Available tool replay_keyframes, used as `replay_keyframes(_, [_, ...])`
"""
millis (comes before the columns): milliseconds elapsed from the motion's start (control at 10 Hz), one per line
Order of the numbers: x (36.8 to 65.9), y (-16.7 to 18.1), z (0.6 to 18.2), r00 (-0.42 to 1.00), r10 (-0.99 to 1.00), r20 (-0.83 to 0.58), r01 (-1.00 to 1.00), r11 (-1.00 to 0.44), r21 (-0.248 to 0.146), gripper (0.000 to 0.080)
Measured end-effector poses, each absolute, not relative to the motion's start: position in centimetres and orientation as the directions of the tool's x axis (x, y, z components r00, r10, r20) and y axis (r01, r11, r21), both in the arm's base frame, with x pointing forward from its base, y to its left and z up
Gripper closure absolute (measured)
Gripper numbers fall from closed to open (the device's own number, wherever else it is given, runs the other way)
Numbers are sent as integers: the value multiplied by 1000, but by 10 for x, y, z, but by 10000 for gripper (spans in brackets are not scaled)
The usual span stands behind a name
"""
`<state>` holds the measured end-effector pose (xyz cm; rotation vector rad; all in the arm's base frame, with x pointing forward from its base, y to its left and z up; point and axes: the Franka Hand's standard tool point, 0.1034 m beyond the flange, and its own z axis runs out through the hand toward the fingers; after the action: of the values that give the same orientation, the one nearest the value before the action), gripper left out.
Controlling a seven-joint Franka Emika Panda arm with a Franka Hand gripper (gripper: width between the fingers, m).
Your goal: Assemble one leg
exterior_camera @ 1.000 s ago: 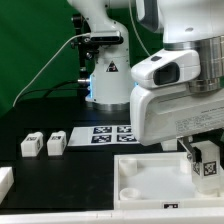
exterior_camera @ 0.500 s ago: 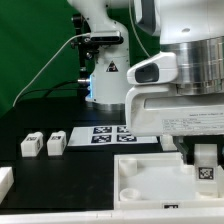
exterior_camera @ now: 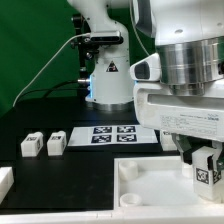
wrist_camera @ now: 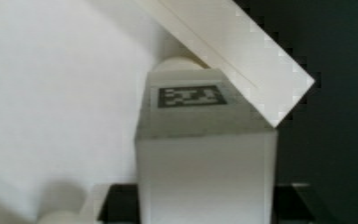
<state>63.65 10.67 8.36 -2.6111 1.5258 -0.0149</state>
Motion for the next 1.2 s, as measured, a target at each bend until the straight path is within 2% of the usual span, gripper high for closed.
replay_keyframes(300, [633, 105, 83, 136, -985, -103, -989, -129, -73, 505])
replay_keyframes(500, [632, 105, 83, 104, -988, -110, -993, -97, -68, 500])
replay_keyframes(600, [632, 106, 82, 125, -986, -109, -991, -118, -70, 500])
replay_keyframes(700, [632, 106, 82, 178, -978, -105, -982, -171, -75, 286])
replay_keyframes(800, [632, 109, 82, 227, -969, -100, -972, -218, -86, 286])
replay_keyframes(900, [631, 118, 81, 338, -937, -88, -938, -329, -106, 179])
replay_keyframes(1100, [631, 125, 84, 627, -777, -50, -776, -617, -133, 159])
replay_keyframes(1200, [630, 124, 83, 710, -703, -35, -700, -701, -136, 151])
